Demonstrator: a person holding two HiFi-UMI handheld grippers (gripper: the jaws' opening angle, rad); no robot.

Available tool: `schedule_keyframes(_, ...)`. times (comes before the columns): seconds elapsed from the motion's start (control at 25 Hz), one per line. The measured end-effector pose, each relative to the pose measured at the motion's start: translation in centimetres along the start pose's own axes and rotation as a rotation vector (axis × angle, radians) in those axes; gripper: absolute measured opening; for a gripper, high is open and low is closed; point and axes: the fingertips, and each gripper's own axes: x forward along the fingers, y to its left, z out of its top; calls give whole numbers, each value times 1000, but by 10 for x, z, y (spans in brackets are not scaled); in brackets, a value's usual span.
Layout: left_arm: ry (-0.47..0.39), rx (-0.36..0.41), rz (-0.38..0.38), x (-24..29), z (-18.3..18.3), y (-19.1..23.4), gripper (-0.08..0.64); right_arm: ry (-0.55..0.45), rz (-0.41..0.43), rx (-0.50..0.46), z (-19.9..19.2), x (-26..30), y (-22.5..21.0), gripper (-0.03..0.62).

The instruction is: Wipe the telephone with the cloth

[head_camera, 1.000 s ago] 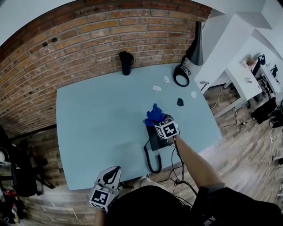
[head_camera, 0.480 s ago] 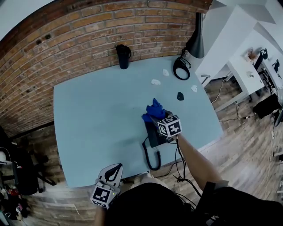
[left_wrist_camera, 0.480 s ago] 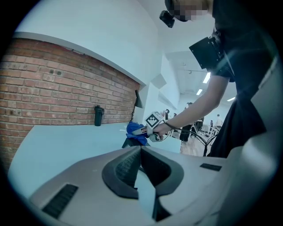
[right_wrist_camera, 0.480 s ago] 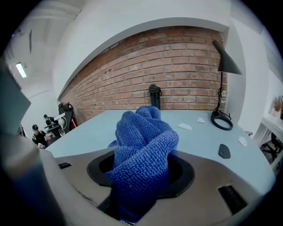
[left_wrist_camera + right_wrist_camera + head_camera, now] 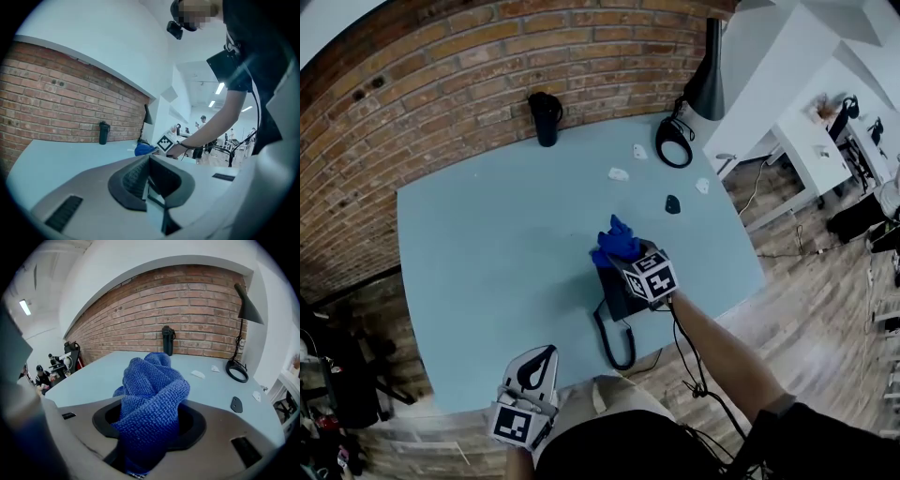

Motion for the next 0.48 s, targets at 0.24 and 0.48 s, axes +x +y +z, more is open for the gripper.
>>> schedule_keyframes(0.24, 16, -29, -147, 33, -9, 13, 0, 61, -33, -5, -8, -2, 5, 222)
schedule_keyframes(0.48, -31, 50, -237, 66, 12, -2, 0, 60, -56, 11, -14, -6, 0, 222)
